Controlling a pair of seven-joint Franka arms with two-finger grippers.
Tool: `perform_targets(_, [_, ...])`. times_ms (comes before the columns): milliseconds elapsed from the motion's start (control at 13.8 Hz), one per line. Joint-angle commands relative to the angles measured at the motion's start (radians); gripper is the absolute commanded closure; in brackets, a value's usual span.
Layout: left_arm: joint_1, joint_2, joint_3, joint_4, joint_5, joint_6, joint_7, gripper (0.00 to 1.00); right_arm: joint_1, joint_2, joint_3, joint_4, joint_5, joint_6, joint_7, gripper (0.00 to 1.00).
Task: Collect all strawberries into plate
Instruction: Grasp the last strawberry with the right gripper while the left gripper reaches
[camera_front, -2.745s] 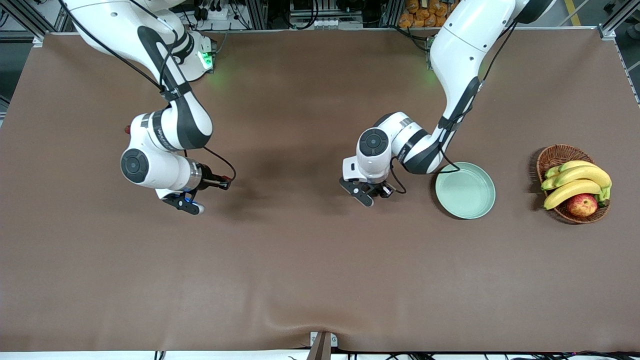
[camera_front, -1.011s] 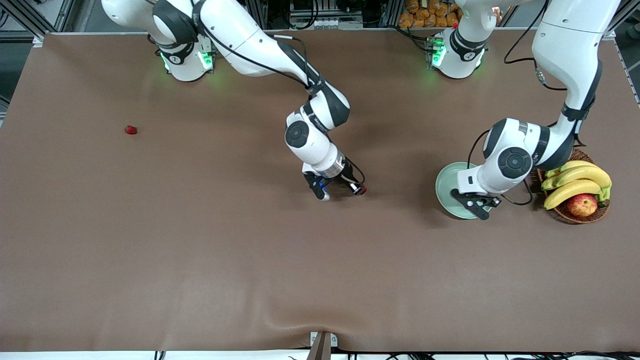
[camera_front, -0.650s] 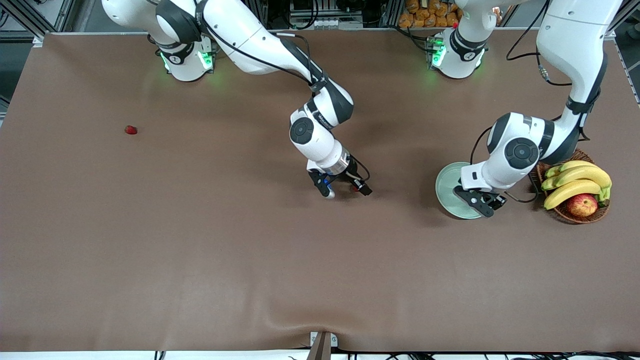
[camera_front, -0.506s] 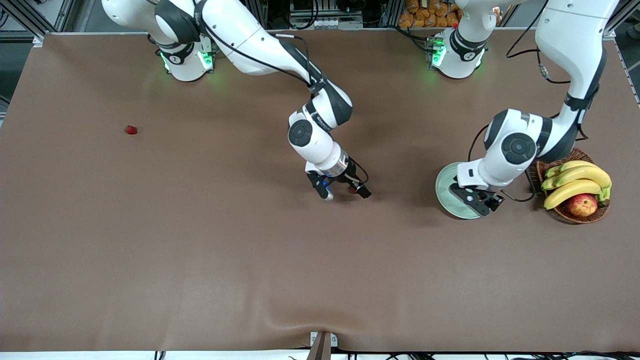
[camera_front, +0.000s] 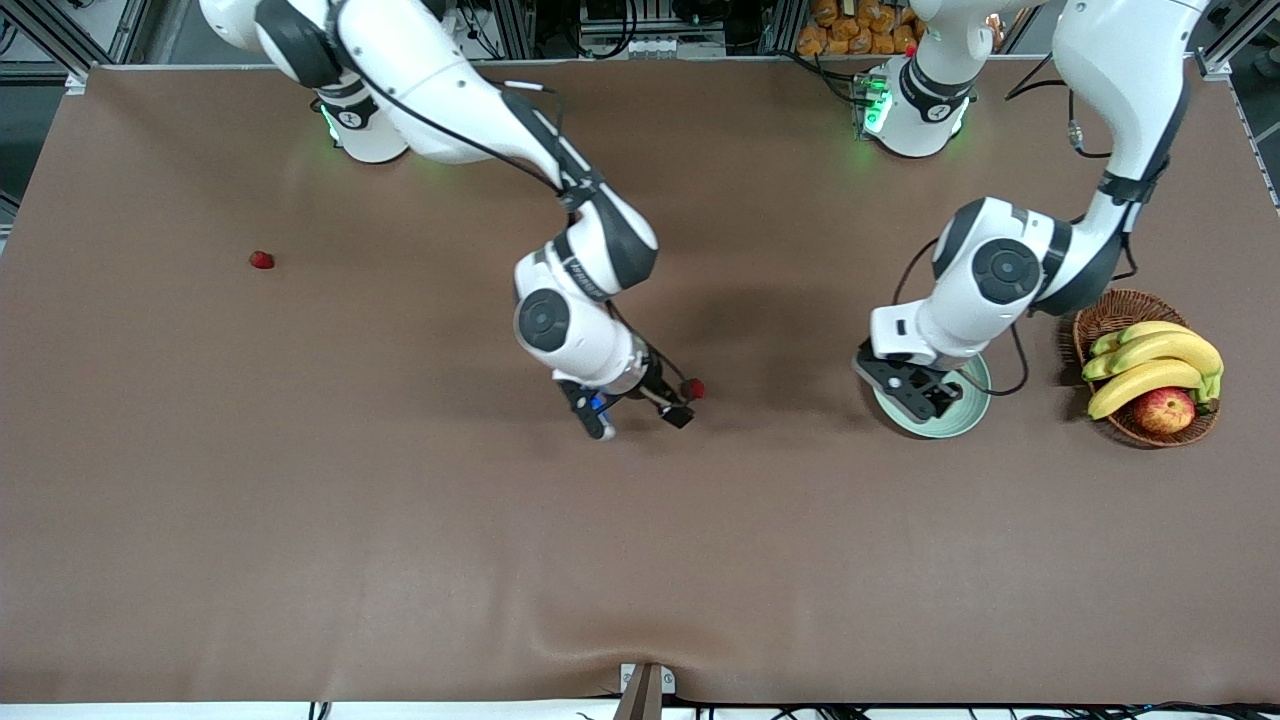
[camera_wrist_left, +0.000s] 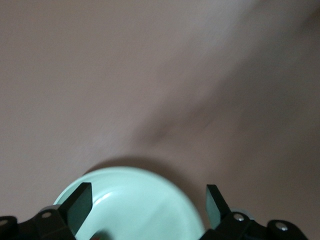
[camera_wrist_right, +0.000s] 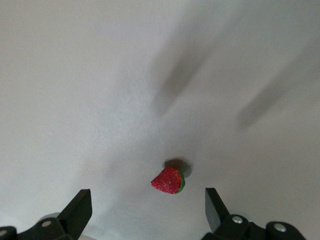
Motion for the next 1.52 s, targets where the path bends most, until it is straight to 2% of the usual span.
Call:
perform_targets(0, [-0.086,0.093,-0.019,0.127,-0.021,-0.035,-0.131,0.00,-0.107,-0.090,0.025,-0.031,-0.020,-0.193,-0.117,0.00])
perform_targets(72, [-0.126,0.124,-0.019,0.165,-0.021,-0.035,-0.189,0.00,-0.135,-0.116,0.020,-0.051,-0.035,-0.261,-0.149,0.00])
perform_targets(217, [-0.184,0.188,-0.018,0.225,-0.021,-0.036,-0.295,0.00,-0.199,-0.211,0.023,-0.157,-0.127,-0.305,-0.244,0.00])
perform_targets(289, [-0.224,0.219,-0.015,0.256,-0.017,-0.036,-0.338,0.07,-0.228,-0.265,0.023,-0.226,-0.153,-0.312,-0.309,0.00])
perform_targets(361, [-0.261,0.253,-0.010,0.293,-0.015,-0.036,-0.381,0.23,-0.248,-0.308,0.023,-0.279,-0.166,-0.328,-0.376,0.00])
perform_targets(433, [-0.287,0.282,-0.003,0.331,-0.009,-0.036,-0.427,0.28,-0.274,-0.345,0.023,-0.329,-0.186,-0.341,-0.436,0.00])
perform_targets(650, [-0.359,0.328,0.016,0.393,-0.009,-0.041,-0.561,0.28,-0.377,-0.464,0.025,-0.468,-0.323,-0.372,-0.583,0.00])
perform_targets(939, [-0.467,0.368,0.085,0.430,-0.009,-0.041,-0.622,0.28,-0.563,-0.651,0.023,-0.649,-0.351,-0.395,-0.858,0.00])
perform_targets(1156, [-0.498,0.373,0.102,0.436,-0.009,-0.041,-0.652,0.25,-0.693,-0.760,0.021,-0.792,-0.419,-0.406,-1.071,0.00])
perform_targets(1300, [-0.504,0.386,0.102,0.439,-0.012,-0.039,-0.670,0.23,-0.764,-0.803,0.018,-0.855,-0.478,-0.427,-1.154,0.00])
perform_targets(1445, [-0.510,0.394,0.102,0.440,-0.009,-0.039,-0.682,0.12,-0.814,-0.846,-0.004,-0.918,-0.512,-0.438,-1.231,0.00])
